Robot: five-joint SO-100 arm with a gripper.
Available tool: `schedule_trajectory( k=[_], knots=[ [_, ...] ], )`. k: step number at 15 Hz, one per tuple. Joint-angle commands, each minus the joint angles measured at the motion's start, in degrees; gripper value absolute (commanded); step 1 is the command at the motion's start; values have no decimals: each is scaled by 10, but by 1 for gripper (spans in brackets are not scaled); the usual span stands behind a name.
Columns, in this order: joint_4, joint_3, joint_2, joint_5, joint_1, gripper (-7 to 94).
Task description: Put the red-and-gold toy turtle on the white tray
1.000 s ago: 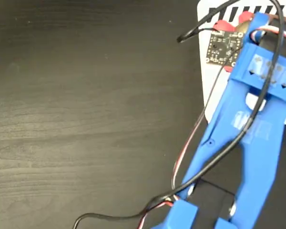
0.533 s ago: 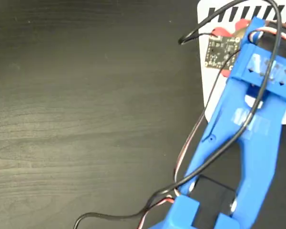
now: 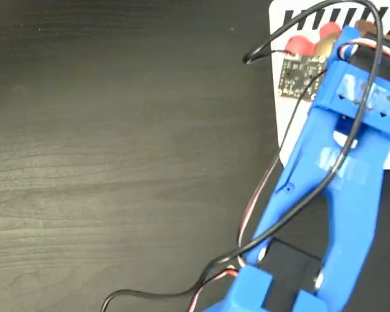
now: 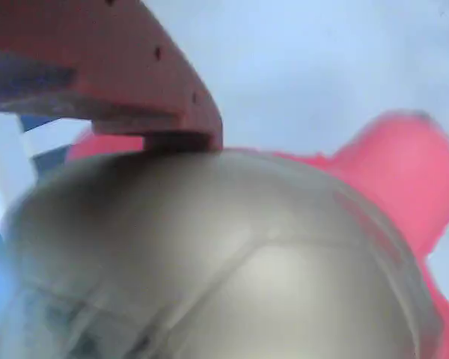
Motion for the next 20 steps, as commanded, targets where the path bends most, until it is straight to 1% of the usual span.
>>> schedule_trajectory(
  k=[1, 6, 7, 8, 10, 11, 12, 13, 14, 15, 17, 18, 20],
  knots=[
    [-1, -7, 31, -7, 4, 53],
    [0, -1, 45, -8, 1, 53],
    [2, -4, 54, -4, -2, 52],
    [5, -11, 66, 5, -7, 44],
    [1, -24, 104, 28, -25, 19],
    [-6, -24, 132, 38, -40, 10],
    [-17, -21, 160, 54, -58, 8],
    [-38, -4, 192, 70, -80, 2],
    [-71, 28, 230, 91, -105, 0],
    [-120, 72, 270, 117, -131, 0],
    [-244, 178, 364, 171, -185, 0],
    [-292, 229, 409, 192, -215, 0],
    [-346, 324, 492, 224, -284, 0]
  ],
)
